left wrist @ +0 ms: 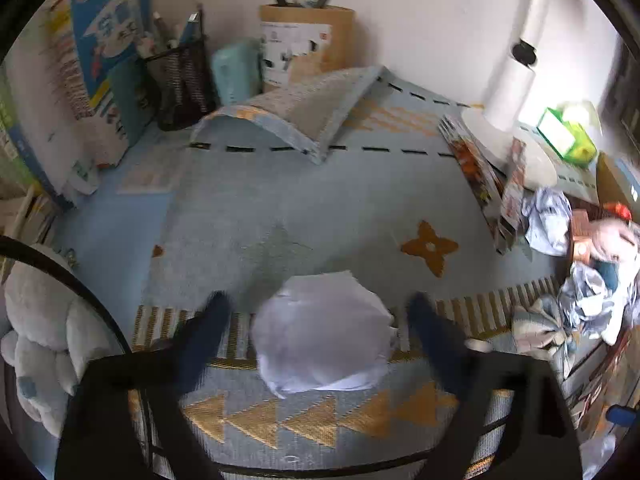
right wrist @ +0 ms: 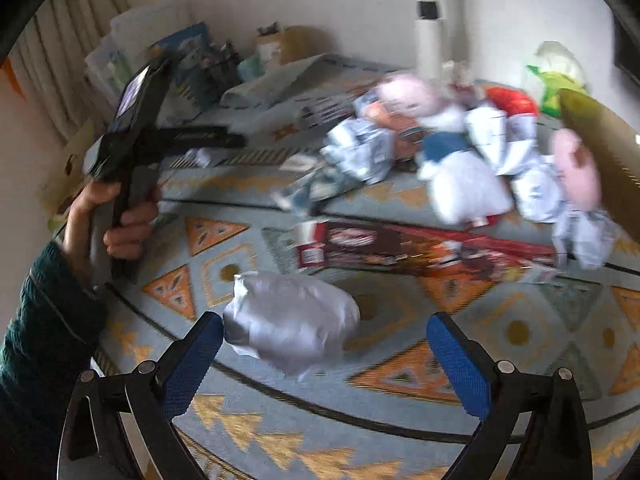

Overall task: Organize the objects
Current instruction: 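Grasp crumpled white paper balls with both grippers and lift them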

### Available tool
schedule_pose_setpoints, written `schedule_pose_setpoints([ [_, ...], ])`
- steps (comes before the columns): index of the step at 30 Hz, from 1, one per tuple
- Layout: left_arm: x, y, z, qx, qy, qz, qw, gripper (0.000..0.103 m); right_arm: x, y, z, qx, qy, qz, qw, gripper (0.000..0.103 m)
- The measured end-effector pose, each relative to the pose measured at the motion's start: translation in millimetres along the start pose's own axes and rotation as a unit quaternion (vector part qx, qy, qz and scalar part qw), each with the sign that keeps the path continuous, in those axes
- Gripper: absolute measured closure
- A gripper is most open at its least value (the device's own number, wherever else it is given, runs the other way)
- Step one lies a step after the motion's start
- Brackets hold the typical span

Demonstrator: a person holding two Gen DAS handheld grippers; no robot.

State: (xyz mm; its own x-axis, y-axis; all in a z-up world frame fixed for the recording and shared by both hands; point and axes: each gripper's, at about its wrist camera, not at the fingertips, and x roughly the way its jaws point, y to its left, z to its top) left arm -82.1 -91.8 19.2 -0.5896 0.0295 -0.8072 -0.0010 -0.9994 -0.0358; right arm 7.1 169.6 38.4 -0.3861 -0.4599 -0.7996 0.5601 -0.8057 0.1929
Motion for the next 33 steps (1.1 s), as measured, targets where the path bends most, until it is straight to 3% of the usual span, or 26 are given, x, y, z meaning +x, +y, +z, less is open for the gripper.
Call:
schedule_pose_setpoints([
  [2,0,-5,1,0.01,-0.002,0.019,0.9998,0.05,9,8,0,-0.013,0.005,-0.011,1.0,0.013],
  [4,-4,-12,0,0.02,-0.011,0.029,0.9993,0.052,14,12,-2,-0.022,0.007,-0.001,1.0,0.029],
  [6,-12,-24,-4,0.041,-0.029,0.065,0.9966,0.052,11,16,-3,-0.029,-0.002,0.01,1.0,0.048],
  [9,-28,-43,-9,0.063,-0.048,0.08,0.9936,0.053,-1,21,-8,-0.055,-0.023,-0.02,0.998,0.048],
  [14,-73,-85,-22,0.085,-0.095,0.109,0.9859,0.053,-22,12,-17,-0.046,-0.044,-0.012,0.998,0.048],
  [20,-120,-141,-37,0.103,-0.135,0.122,0.9779,0.053,-55,-3,-31,-0.051,-0.082,-0.049,0.994,0.048],
  [26,-144,-193,-45,0.109,-0.157,0.094,0.977,0.053,-90,-27,-48,-0.038,-0.114,-0.084,0.989,0.048],
  [33,-155,-252,-44,0.146,-0.161,0.075,0.9732,0.053,-125,-82,-63,0.012,-0.141,-0.115,0.983,0.048],
])
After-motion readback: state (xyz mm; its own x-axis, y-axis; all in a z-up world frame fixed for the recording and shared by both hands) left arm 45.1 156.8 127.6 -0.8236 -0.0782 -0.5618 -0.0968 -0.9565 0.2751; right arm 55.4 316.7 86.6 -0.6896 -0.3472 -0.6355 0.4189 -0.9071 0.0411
